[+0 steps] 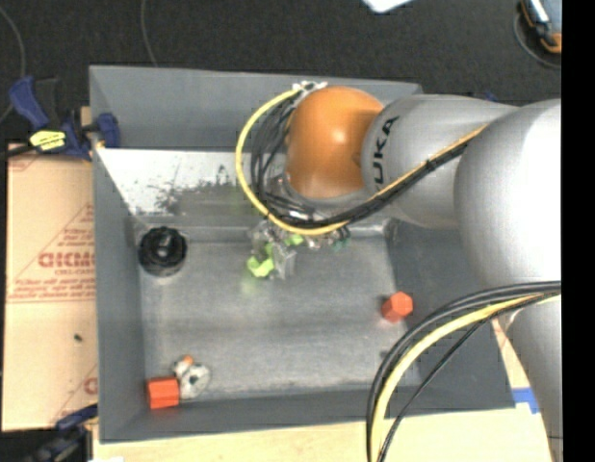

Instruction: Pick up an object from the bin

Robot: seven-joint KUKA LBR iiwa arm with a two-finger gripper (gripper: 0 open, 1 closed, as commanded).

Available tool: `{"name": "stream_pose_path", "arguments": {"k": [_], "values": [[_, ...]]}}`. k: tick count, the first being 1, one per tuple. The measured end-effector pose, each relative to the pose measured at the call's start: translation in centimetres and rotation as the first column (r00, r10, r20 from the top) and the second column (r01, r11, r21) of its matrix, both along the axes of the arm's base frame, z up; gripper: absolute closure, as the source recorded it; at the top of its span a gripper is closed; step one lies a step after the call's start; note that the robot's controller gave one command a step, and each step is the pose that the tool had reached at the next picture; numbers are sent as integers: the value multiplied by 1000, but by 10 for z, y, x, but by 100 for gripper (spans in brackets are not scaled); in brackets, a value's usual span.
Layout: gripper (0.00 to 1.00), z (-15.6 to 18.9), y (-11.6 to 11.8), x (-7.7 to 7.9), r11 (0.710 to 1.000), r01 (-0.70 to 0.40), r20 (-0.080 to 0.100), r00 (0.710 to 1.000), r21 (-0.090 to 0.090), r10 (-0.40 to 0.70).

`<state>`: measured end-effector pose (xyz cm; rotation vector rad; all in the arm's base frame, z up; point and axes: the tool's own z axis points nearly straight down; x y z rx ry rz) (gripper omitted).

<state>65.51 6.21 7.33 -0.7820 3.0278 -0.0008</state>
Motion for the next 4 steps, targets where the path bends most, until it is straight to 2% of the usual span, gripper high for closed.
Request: {"name": "stream_pose_path", "arguments": {"k": [2,3,4], "values": [[100,12,0,-2,1000,1,-4,1000,0,-1],[100,25,0,0,1000,2,2,1000,0,-2],[100,34,0,-1,1000,3,-1,1000,0,-3]]}}
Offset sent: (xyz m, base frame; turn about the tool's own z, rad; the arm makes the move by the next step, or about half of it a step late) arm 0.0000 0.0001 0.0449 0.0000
